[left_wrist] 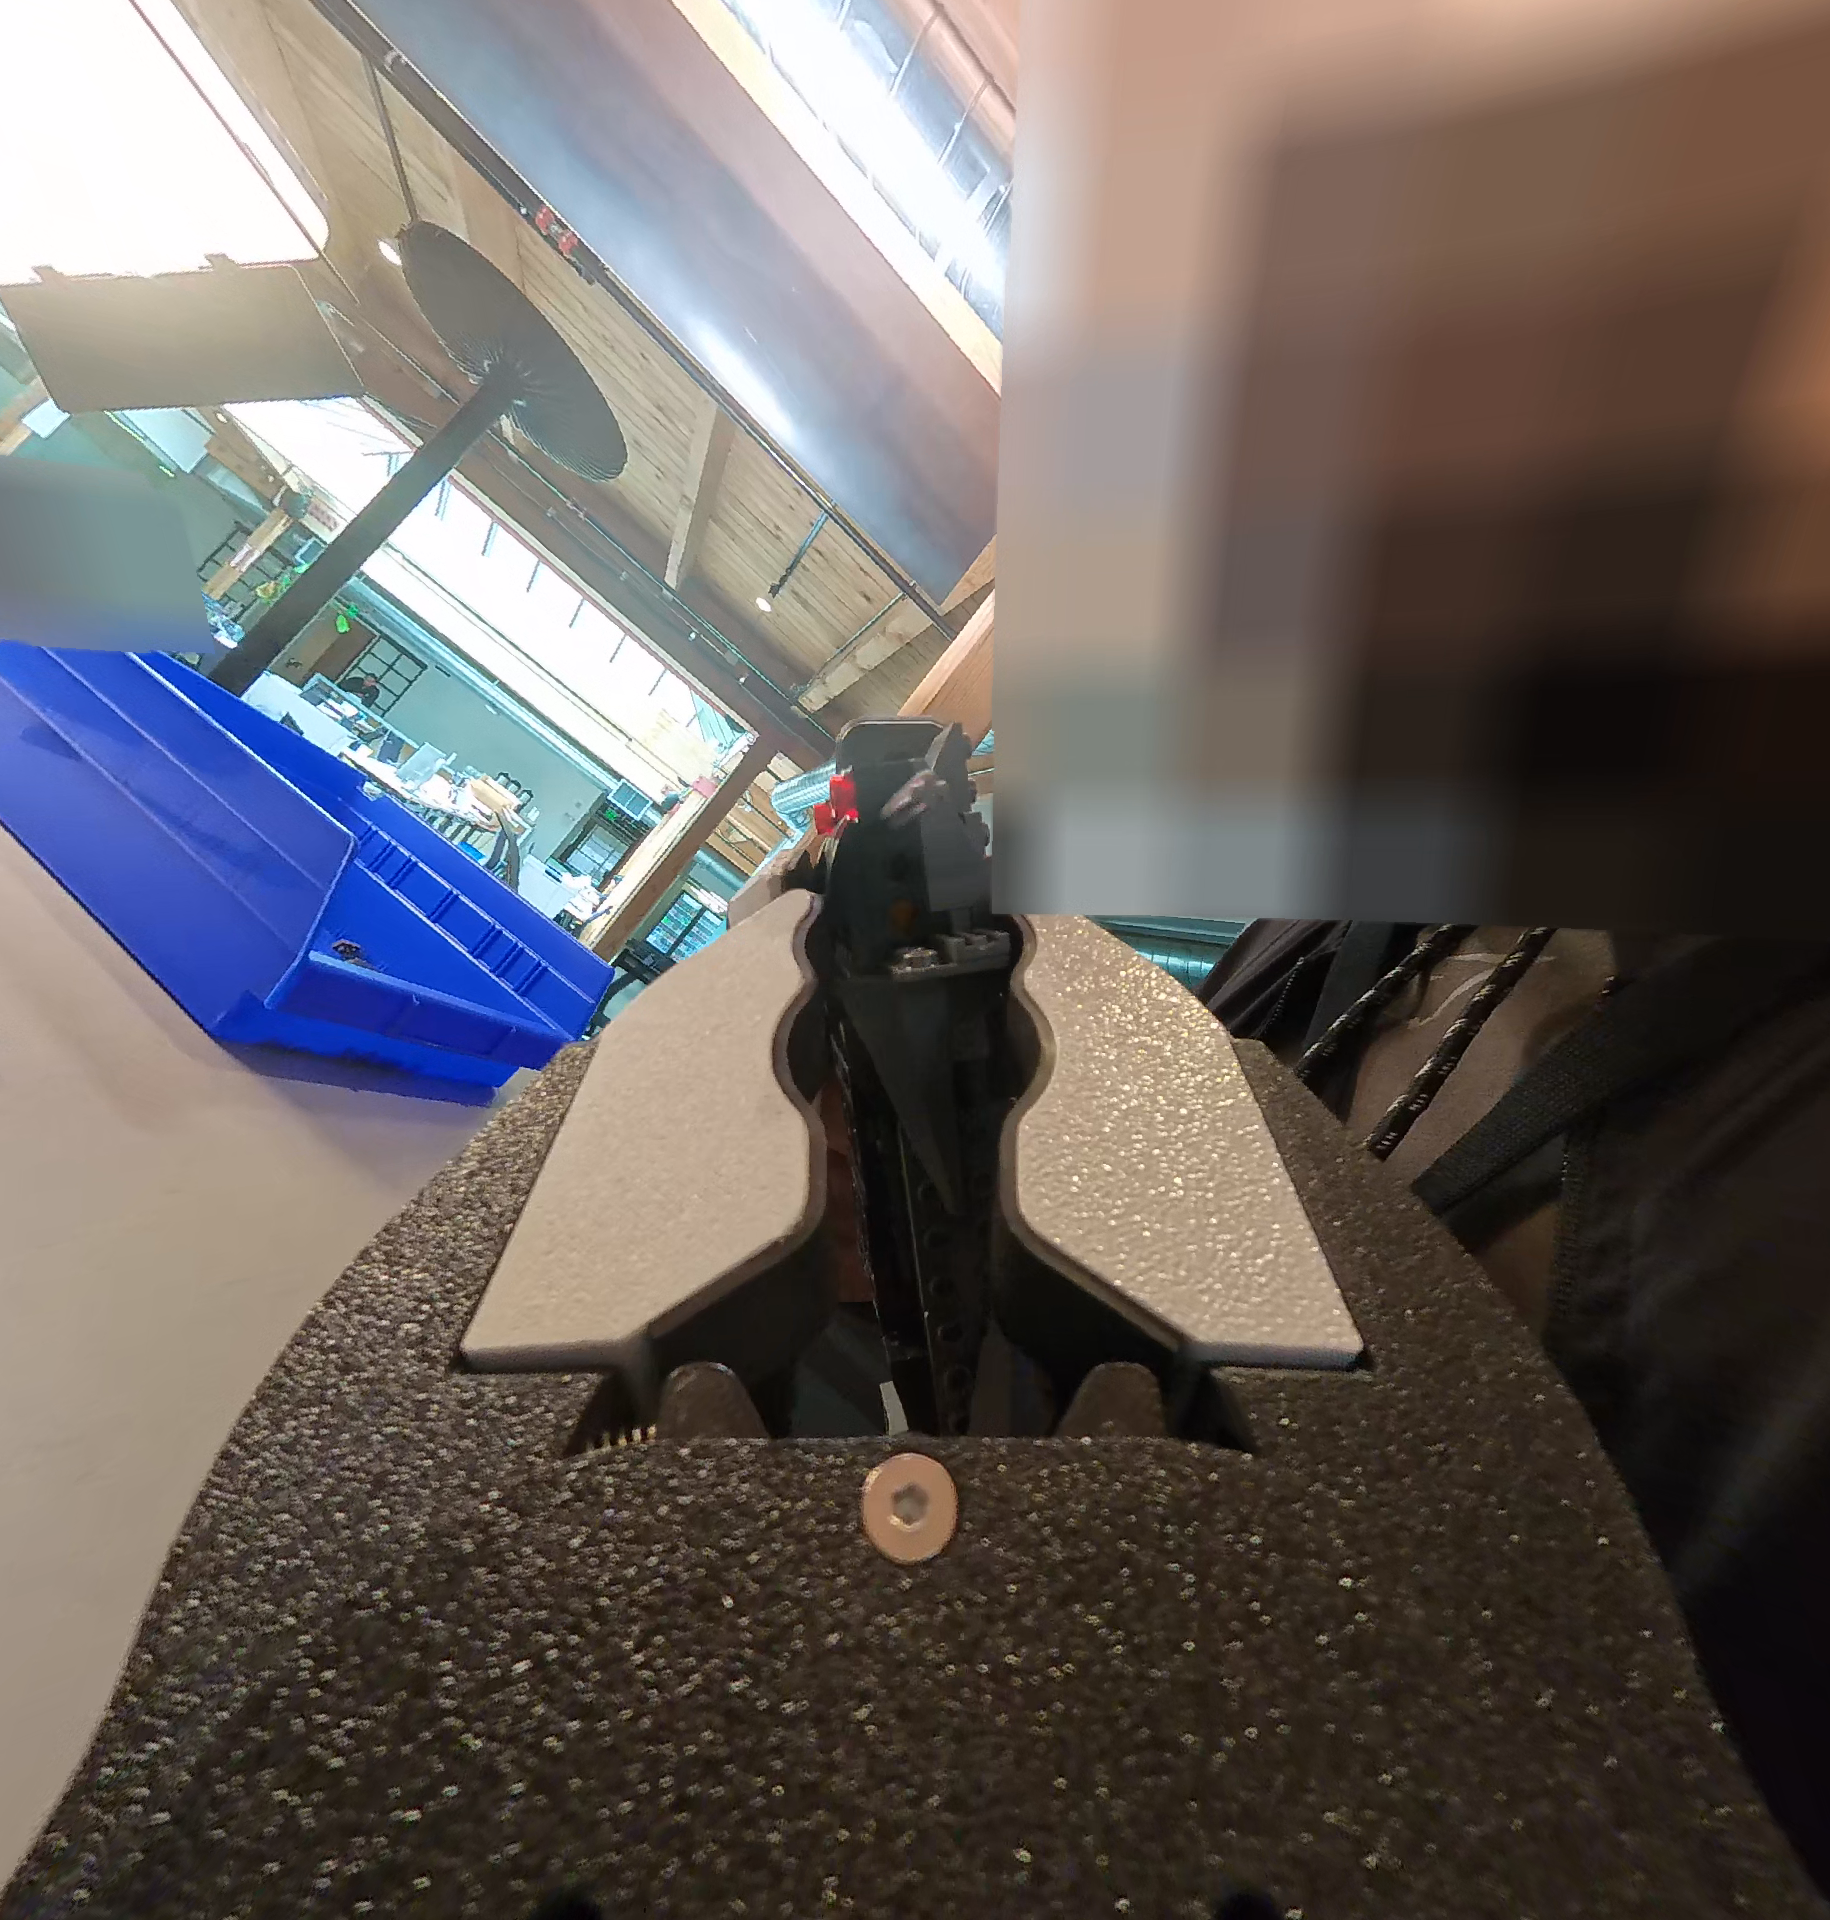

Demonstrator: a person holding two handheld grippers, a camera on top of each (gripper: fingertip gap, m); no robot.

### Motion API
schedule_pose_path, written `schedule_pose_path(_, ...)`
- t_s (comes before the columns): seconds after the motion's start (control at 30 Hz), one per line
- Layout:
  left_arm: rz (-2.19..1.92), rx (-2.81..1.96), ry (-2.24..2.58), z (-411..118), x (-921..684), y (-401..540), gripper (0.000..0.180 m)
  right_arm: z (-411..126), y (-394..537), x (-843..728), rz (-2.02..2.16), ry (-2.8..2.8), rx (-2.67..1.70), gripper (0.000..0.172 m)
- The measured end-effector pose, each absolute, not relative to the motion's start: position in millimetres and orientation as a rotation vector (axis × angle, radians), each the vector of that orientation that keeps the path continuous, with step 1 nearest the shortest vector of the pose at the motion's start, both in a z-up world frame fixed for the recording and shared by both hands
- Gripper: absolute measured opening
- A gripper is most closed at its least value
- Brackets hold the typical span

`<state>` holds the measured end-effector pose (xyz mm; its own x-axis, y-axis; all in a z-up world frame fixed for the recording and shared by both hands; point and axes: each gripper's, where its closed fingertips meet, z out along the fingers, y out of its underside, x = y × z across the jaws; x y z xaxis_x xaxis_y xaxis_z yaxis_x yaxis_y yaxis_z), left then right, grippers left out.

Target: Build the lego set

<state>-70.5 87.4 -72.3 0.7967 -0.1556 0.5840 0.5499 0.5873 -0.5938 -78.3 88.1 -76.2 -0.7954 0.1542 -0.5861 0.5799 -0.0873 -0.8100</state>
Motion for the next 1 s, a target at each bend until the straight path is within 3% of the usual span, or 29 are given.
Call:
schedule_pose_path(0.4, -0.338, -0.891, -0.558, -75.4, -75.0, 87.8, 0.031, -77.9, 91.7, -86.2, -1.948, 1.823, 0.896, 0.043)
schedule_pose_path(1.0, -0.277, -0.989, -0.553, -75.7, -69.2, 95.5, 0.031, -76.9, 96.1, -82.7, -2.006, 1.699, 0.859, 0.037)
